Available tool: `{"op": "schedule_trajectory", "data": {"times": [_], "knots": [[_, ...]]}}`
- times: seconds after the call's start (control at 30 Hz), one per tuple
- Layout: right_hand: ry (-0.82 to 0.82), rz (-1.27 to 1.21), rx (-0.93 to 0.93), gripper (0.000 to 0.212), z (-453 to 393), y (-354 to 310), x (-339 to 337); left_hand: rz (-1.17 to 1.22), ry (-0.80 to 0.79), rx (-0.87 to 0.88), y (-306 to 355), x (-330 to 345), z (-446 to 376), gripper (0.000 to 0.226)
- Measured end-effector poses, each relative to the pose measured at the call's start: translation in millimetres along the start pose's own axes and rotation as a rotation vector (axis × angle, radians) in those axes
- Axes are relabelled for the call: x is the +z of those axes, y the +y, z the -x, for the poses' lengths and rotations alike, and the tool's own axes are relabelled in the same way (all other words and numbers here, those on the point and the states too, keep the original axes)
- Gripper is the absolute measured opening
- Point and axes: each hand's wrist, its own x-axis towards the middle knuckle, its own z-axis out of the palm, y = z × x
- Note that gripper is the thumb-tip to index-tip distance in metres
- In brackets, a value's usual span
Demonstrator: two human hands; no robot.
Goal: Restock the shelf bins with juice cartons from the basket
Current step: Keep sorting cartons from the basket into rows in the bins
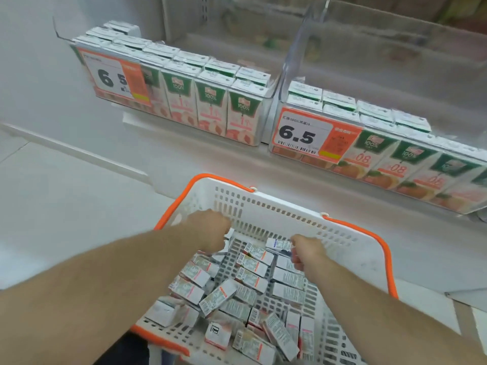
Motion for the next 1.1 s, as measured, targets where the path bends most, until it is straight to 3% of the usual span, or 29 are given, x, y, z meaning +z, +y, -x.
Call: {"op": "schedule_trajectory", "data": {"times": [0.23,0.43,0.57,0.77,0.9,1.0,1.1], "knots": [[-0.084,-0.086,0.232,0.017,-49.5,24.5,9.4,-0.107,0.079,-0.07,9.3,67.7,-48.7,0.049],[-0.205,-0.158,0.337,0.024,-74.2,29.0,15.8,-0.038,0.078,-0.102,11.7,105.6,-68.9,0.052],[-0.175,-0.093,0.338,0.024,-81.0,34.9,19.4,0.084,0.111,-0.111,7.4,111.9,-71.7,0.051],[-0.118,-0.067,0.095,0.023,-39.1,22.3,-3.9,0.754,0.244,-0.219,4.1,69.9,-55.3,0.027],[-0.237,-0.183,-0.024,0.009,10.7,2.5,-45.7,1.212,0.291,-0.306,23.6,31.9,-36.2,0.018],[-0.324,-0.289,-0.069,0.019,53.7,-15.0,-78.0,1.597,0.275,-0.266,40.0,4.9,-19.5,0.007],[-0.403,-0.409,-0.085,0.034,94.9,-35.9,-105.1,1.939,0.268,-0.192,61.7,-27.5,-2.4,0.016]]}}
